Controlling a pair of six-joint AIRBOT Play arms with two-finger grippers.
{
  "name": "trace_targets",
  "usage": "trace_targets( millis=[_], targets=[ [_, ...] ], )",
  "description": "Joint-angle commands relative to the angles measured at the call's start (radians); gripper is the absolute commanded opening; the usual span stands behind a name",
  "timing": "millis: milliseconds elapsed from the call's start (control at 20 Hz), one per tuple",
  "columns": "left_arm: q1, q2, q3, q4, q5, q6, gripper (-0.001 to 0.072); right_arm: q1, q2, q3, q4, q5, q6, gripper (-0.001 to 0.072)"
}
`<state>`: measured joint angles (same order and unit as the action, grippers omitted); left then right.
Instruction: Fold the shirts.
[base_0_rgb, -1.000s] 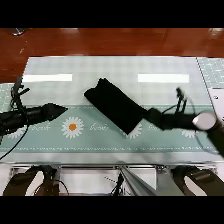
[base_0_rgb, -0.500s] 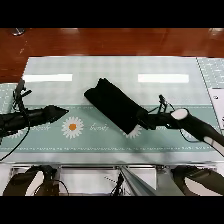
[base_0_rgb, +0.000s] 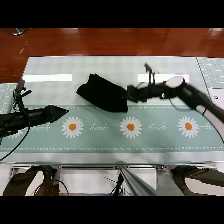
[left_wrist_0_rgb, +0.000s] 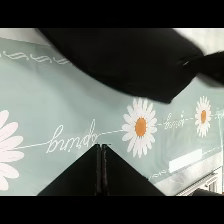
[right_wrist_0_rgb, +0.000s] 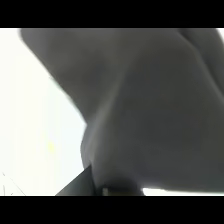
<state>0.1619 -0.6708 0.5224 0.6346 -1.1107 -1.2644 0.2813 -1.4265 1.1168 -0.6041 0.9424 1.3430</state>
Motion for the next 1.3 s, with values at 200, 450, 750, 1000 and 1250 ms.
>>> trace_targets(
  millis=[200,450,750,1000,1250],
  targets=[
    [0.0,0.0,0.0,0.0,0.0,0.0,0.0028,-0.129,-0.009,0.624,-0.362,0.385,0.215,0.0023],
    [0.0,0.0,0.0,0.001,-0.021,0.0,0.0028,-0.381,0.031,0.791,-0.396,0.648,0.246,0.0023],
    [0.0,0.0,0.0,0.0,-0.027,0.0,0.0028,-0.76,0.138,0.79,-0.426,0.842,0.258,0.0023],
    [0.0,0.0,0.0,0.001,-0.027,0.0,0.0028,-1.0,0.277,0.619,-0.62,0.914,0.265,0.0022],
    [0.0,0.0,0.0,0.001,-0.027,0.0,0.0028,-1.258,0.536,0.164,-0.926,0.913,0.282,0.0023]
  ],
)
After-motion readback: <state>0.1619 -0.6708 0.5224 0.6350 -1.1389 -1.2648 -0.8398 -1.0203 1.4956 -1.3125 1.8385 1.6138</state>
